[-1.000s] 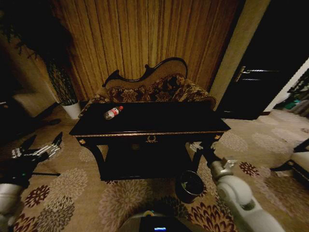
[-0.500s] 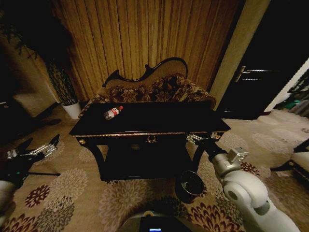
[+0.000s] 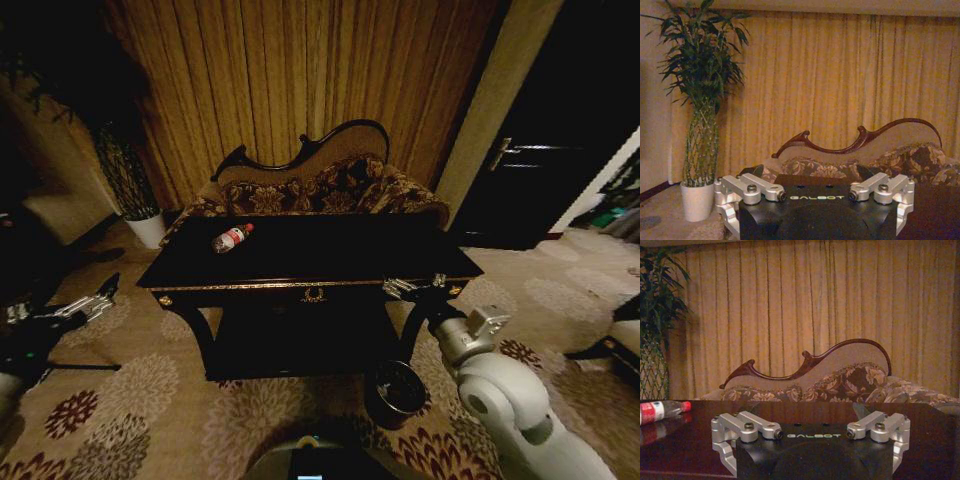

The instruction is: Move to the front of the table and place the trash on the table into the trash bin.

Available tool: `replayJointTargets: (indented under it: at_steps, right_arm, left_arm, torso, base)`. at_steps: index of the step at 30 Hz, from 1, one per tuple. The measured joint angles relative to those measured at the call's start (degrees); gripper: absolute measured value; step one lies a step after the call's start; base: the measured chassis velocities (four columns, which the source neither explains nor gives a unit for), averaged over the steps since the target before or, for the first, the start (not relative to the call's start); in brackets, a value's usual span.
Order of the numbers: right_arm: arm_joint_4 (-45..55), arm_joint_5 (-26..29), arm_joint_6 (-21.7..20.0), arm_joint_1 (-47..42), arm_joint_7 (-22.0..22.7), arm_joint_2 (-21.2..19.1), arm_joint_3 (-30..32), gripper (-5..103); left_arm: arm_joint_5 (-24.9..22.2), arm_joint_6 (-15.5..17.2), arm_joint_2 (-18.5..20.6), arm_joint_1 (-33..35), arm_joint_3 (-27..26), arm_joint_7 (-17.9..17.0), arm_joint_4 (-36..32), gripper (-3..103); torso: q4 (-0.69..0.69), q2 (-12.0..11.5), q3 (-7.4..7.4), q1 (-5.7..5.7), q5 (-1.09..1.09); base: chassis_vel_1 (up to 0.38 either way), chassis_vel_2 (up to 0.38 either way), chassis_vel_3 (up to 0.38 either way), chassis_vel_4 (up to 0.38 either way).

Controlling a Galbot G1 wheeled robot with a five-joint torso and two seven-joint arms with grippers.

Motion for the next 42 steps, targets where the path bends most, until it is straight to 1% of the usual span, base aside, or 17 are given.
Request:
replayJointTargets:
  at_steps: [17,25,37,42]
  right_arm:
    - [0.28,-0.53,0.11,-0.25,-0.08,0.36,-1.33,100]
    - [0.71,-1.62,0.16,-0.70,-0.12,0.58,-2.84,100]
    - [0.56,-2.57,0.36,-1.03,-0.10,0.89,-3.41,100]
    - [0.21,-3.00,1.59,-1.10,0.05,1.01,-3.80,100]
  left_arm:
    - [0.20,-0.24,-0.51,0.01,0.63,0.39,0.03,100]
    - [0.22,-0.40,-0.65,0.08,0.71,0.46,0.03,100]
    - [0.22,-0.52,-0.71,0.04,1.05,0.46,0.04,100]
    - [0.22,-0.77,-0.77,0.05,1.11,0.42,0.04,100]
  torso:
    - [0.01,0.00,0.00,0.00,0.00]
    - [0.00,0.00,0.00,0.01,-0.01]
    - [0.00,-0.01,0.00,0.00,0.00]
    - [0.00,0.00,0.00,0.00,0.00]
  base:
    - [-0.082,0.092,0.092,-0.084]
    - [-0.093,0.100,0.106,-0.111]
    - [-0.099,0.098,0.103,-0.095]
    - [-0.028,0.016,0.017,-0.022]
